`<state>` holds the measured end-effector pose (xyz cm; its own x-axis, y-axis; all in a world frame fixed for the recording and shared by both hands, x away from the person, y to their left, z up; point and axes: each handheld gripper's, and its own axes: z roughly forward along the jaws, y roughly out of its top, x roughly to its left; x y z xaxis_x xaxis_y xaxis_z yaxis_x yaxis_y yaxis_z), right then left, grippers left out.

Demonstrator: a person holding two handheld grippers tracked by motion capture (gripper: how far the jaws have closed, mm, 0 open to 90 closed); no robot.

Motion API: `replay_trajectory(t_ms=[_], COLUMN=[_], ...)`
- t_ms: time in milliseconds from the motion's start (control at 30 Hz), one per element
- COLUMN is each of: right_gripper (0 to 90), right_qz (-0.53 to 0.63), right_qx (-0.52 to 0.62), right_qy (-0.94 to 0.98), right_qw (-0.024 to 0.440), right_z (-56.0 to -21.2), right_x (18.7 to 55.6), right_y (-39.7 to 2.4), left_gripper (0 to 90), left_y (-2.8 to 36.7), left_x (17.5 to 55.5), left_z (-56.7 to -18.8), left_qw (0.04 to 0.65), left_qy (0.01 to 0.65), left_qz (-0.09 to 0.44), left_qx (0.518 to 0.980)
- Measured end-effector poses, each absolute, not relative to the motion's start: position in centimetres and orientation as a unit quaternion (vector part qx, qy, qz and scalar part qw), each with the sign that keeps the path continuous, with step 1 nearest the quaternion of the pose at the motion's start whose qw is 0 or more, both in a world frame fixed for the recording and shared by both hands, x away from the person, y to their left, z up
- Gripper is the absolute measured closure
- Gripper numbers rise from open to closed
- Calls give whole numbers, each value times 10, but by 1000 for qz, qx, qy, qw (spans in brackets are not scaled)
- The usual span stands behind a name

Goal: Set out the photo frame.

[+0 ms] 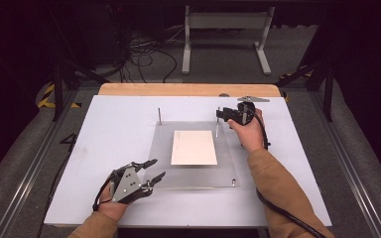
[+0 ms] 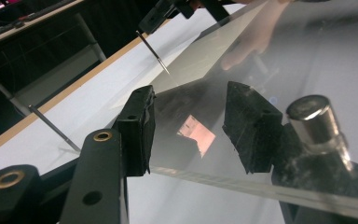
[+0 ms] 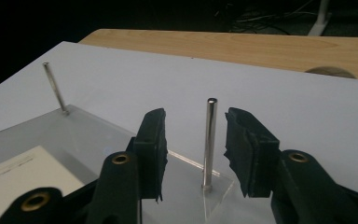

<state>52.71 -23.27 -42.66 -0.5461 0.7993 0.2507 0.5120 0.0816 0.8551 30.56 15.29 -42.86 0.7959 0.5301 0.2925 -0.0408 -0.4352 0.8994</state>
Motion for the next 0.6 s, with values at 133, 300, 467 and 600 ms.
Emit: replay_trajectory(t_ms=[133, 300, 467, 600], right_gripper=[540, 514, 487, 469], right_qz=[512, 512, 513, 520], right_qx=[429, 404, 380, 356], right_qy=[732, 745, 755, 765], right_qw=[136, 139, 146, 132], right_z=[-419, -408, -399, -396], right_x=[511, 488, 469, 441], right_y=[-240, -244, -246, -249], left_gripper=[518, 514, 511, 511], left_y=[152, 152, 152, 152], left_x=[306, 306, 306, 306], left_z=[-427, -426, -426, -426], left_qw=[508, 507, 506, 506], left_qy=[153, 155, 155, 155], left_qz=[279, 277, 278, 278], left_qx=[800, 801, 801, 802])
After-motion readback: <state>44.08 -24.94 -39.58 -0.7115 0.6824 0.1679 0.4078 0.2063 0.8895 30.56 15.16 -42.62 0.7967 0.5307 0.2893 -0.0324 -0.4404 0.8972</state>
